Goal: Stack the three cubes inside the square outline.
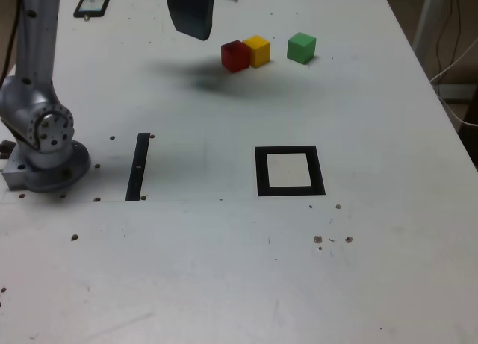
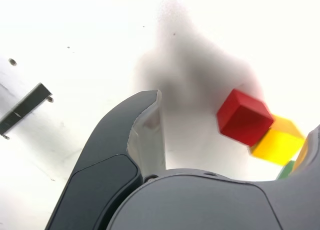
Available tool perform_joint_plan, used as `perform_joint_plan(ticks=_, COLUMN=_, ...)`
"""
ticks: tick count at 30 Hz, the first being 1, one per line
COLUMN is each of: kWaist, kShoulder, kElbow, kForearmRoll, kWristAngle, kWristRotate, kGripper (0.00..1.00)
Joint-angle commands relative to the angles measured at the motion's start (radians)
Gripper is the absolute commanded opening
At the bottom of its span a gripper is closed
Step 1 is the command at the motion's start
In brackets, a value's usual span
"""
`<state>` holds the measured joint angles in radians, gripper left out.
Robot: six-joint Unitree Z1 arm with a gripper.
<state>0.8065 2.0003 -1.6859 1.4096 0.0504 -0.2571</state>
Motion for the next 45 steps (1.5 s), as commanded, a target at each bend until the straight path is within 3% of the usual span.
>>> perform_joint_plan(ticks=1, kWaist=0.016, kShoulder=0.023, kElbow=-0.014, kForearmRoll=0.0, kWristAngle=-0.015, kWristRotate=-0.028, kGripper=1.0)
perform_joint_plan(ticks=7, kWaist=0.052, kShoulder=0.067, kElbow=-0.027, kForearmRoll=0.007, kWristAngle=-0.067, kWristRotate=-0.089, kGripper=1.0)
perform_joint_plan(ticks=13, kWaist=0.05, kShoulder=0.057, kElbow=0.044, kForearmRoll=-0.033, kWristAngle=-0.054, kWristRotate=-0.147, kGripper=1.0)
perform_joint_plan(ticks=17, kWaist=0.017, kShoulder=0.043, kElbow=0.136, kForearmRoll=-0.152, kWristAngle=-0.049, kWristRotate=-0.196, kGripper=1.0)
perform_joint_plan(ticks=20, kWaist=-0.014, kShoulder=0.04, kElbow=0.202, kForearmRoll=-0.273, kWristAngle=-0.071, kWristRotate=-0.236, kGripper=1.0)
perform_joint_plan(ticks=23, kWaist=-0.04, kShoulder=0.039, kElbow=0.233, kForearmRoll=-0.329, kWristAngle=-0.089, kWristRotate=-0.273, kGripper=1.0)
perform_joint_plan(ticks=32, kWaist=-0.052, kShoulder=0.053, kElbow=0.194, kForearmRoll=-0.303, kWristAngle=-0.069, kWristRotate=-0.348, kGripper=1.0)
perform_joint_plan(ticks=45, kWaist=-0.021, kShoulder=0.127, kElbow=0.136, kForearmRoll=-0.304, kWristAngle=-0.058, kWristRotate=-0.357, kGripper=1.0)
